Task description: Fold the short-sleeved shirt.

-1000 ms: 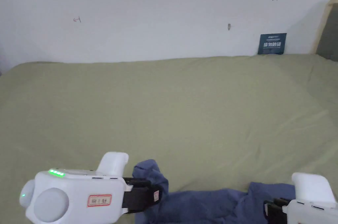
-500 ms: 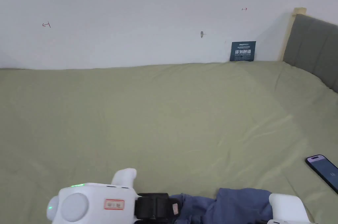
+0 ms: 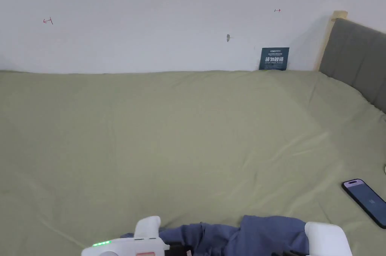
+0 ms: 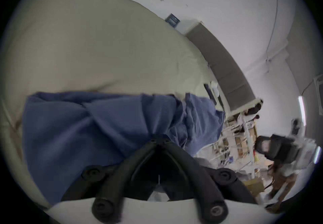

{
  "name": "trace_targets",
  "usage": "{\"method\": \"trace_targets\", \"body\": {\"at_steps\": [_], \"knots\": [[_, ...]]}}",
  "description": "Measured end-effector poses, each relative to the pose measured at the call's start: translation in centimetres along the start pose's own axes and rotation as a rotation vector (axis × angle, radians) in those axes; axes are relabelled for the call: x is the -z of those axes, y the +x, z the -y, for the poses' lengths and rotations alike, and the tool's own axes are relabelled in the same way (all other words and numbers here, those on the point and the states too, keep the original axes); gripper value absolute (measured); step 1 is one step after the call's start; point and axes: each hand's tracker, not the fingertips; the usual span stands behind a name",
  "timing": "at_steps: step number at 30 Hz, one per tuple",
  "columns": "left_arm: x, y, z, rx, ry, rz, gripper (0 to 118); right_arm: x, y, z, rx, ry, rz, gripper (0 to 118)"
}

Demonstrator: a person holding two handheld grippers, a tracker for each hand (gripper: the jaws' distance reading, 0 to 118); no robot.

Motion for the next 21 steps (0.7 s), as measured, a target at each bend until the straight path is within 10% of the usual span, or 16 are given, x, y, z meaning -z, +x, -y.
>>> {"method": "trace_targets", "body": {"at_steps": [10,19,21], "knots": [[3.3,3.5,1.5,0.019,-0.054,0.076,0,-0.4,-0.2,-0.3,0.013,0.013,0.005,1],[-10.5,-6.5,-3.2,-0.070,0.032,0.205,0,0.7,-1.6,-1.0,-0.022,-0.002,-0.011,1],[-12.1,-9.2,-2.9,-0.113,-0.009,0.110,27,0.9,-2.1,-1.3,-0.031,-0.005,-0.023,1]]}}
